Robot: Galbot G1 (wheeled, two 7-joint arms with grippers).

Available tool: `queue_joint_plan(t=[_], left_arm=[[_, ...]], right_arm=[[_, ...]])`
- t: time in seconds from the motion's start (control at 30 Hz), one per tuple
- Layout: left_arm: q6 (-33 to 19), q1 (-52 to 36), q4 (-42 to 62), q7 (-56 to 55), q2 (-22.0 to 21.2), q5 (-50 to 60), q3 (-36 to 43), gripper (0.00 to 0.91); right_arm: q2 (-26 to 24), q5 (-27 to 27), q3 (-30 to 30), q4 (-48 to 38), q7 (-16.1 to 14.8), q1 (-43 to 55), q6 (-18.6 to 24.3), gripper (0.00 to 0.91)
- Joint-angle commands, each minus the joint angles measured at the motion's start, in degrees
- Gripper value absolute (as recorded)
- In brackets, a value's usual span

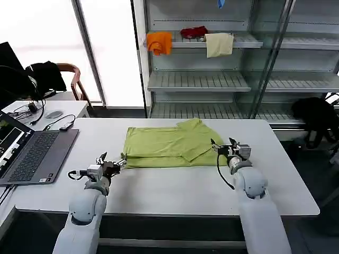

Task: Fold and organize the clothes.

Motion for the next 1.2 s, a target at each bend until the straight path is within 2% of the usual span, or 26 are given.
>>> queue_joint_plan(t=[0.03,0.13,0.33,0.37,0.4,0.43,0.47,0.53,0.57,0.6,0.63,0.67,0.73,0.77,0.8,0.87,1.2], left_arm=[[0.4,2.3,0.0,0.3,0.0,1.4,0.6,0.907],[0.4,2.6,0.3,0.3,-0.3,1.6,0.8,0.907],[0.3,2.9,0.4,0.2,-0.5,1.6,0.8,0.907],[0.3,2.9,0.4,0.2,-0.5,1.6,0.8,0.907],[0.3,2.9,0.4,0.3,-0.5,1.6,0.7,0.907],[0.3,2.9,0.5,0.3,-0.5,1.6,0.7,0.887],[0.2,2.9,0.7,0.3,-0.5,1.6,0.7,0.786],[0.2,2.9,1.1,0.4,-0.5,1.6,0.7,0.766],[0.1,2.8,1.3,0.4,-0.5,1.5,0.7,0.715],[0.0,2.8,1.4,0.5,-0.6,1.5,0.7,0.645],[-0.1,2.8,1.6,0.7,-0.6,1.5,0.6,0.595],[-0.1,2.7,1.8,0.7,-0.6,1.4,0.6,0.302],[-0.2,2.6,2.1,0.9,-0.7,1.4,0.6,0.101],[-0.2,2.5,2.3,1.1,-0.7,1.3,0.6,0.06],[-0.2,2.4,2.4,1.1,-0.7,1.2,0.6,0.03],[-0.2,2.2,2.7,1.4,-0.8,1.1,0.6,0.01],[-1.9,1.9,3.4,2.4,-1.0,1.7,0.9,0.0]], right_arm=[[-3.9,1.6,2.5,6.3,-1.2,-9.4,-0.4,0.907],[-3.8,2.0,2.8,6.2,-1.4,-10.6,-0.3,0.856],[-3.2,1.8,2.5,6.0,-1.7,-11.7,-0.1,0.615],[-3.1,1.7,2.4,5.9,-1.7,-11.6,0.0,0.504],[-3.0,1.7,2.3,5.7,-1.7,-11.5,0.0,0.464],[-2.8,1.5,2.1,5.5,-1.6,-11.3,0.0,0.464],[-2.6,1.3,2.0,5.3,-1.6,-11.1,0.0,0.423],[-2.3,0.8,1.6,4.7,-1.6,-10.7,0.0,0.413],[-2.0,0.4,1.4,4.2,-1.6,-10.3,0.0,0.333],[-1.8,0.2,1.3,3.9,-1.5,-10.0,0.1,0.302],[-1.6,0.0,1.2,3.6,-1.5,-9.8,0.0,0.212],[-1.4,-0.1,1.1,3.3,-1.5,-9.6,0.0,0.141],[-1.1,-0.4,0.9,2.9,-1.5,-9.1,0.0,0.05],[-1.0,-0.7,0.7,2.6,-1.5,-8.9,0.0,0.05],[-0.9,-0.8,0.6,2.4,-1.4,-8.8,0.0,0.0],[-0.8,-1.3,0.5,2.0,-1.4,-8.7,0.0,0.0],[-0.7,-0.7,0.6,2.5,-1.2,-8.8,0.2,0.0]])
